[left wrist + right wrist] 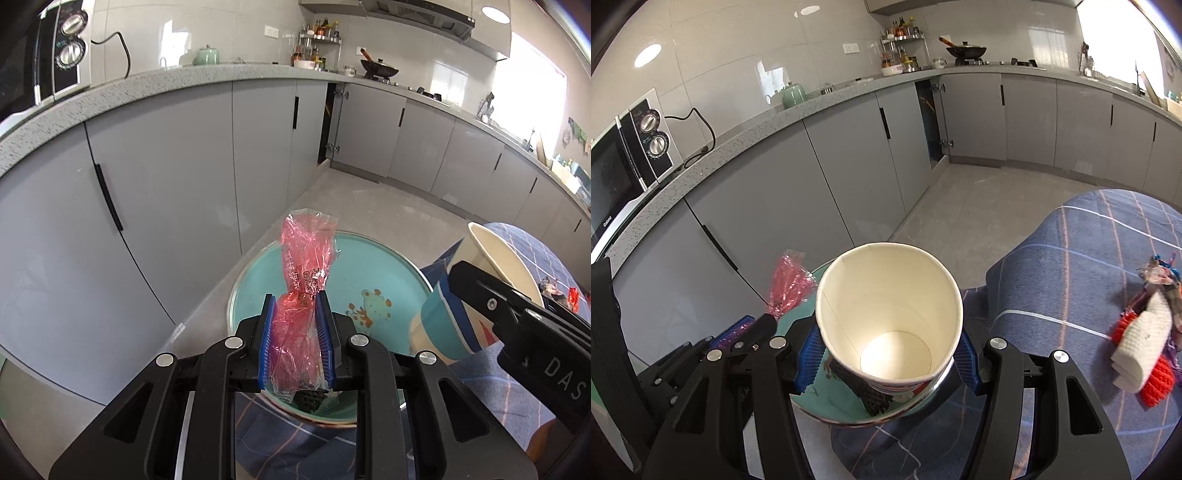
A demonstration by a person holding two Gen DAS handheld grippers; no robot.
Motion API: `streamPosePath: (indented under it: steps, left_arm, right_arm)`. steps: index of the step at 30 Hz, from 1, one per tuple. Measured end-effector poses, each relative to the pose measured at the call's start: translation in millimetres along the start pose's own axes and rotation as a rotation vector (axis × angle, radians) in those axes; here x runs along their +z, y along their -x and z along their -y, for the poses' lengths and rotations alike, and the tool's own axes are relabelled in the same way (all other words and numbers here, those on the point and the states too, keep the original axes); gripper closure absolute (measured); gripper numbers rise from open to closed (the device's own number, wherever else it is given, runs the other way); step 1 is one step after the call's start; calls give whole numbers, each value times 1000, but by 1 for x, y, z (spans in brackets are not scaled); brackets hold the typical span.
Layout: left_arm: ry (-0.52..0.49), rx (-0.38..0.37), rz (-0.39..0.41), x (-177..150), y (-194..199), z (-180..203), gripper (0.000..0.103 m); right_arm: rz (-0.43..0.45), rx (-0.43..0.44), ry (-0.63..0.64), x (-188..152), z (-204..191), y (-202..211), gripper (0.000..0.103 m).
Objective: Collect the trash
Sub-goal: 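Carry the pink bag and paper cup over the teal bin with both tools, then open both tools to drop the pink bag and cup into the bin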
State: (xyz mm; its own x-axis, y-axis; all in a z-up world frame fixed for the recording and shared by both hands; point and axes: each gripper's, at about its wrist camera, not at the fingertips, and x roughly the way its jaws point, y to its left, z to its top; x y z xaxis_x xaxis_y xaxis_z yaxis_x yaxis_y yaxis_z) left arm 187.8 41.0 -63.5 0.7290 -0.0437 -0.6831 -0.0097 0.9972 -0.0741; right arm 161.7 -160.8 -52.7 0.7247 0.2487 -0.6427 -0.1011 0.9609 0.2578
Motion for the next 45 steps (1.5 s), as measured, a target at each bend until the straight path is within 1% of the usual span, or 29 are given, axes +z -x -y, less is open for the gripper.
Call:
streamPosePath:
  steps: [9,19,24,31,34,35,36,38,40,42,43,44,45]
  left_arm:
    - [2,-9,-48,0,-28,4,80]
    - [12,-12,-98,-2,-50,3,80]
    - [9,-8,-119,-2,-60,1,80]
    - [2,9,-139,-4,-69,1,80]
    - [-1,10,-141,-7,-70,0,80]
    - [-2,11,-142,-7,-70,1,80]
    - [-2,11,-144,-7,-70,1,80]
    - [-3,14,-146,-7,-72,2,80]
    - [-6,18,-149,-7,-73,4,79]
    - [-13,22,-153,-8,-73,5,74]
    - [-15,22,-155,-8,-73,6,67]
    - [-16,25,-155,-8,-73,6,53]
    - [-15,30,-152,-8,-71,7,46]
  right_arm:
    - [-58,4,-31,0,7,-31,44]
    - [-104,15,-47,-1,10,-54,44]
    - [-137,42,-56,1,11,-67,40]
    - [-170,83,-97,0,21,-86,39]
    - [-182,87,-106,0,22,-90,38]
    - [-184,90,-106,0,22,-90,36]
    - [-189,95,-106,1,23,-90,30]
    - [-179,107,-118,2,24,-87,23]
    - [-151,104,-120,4,28,-80,23]
    - [-121,94,-123,7,31,-71,23]
    - [-106,88,-126,8,32,-67,23]
    - [-92,81,-128,9,34,-62,23]
    - [-71,66,-129,9,37,-55,23]
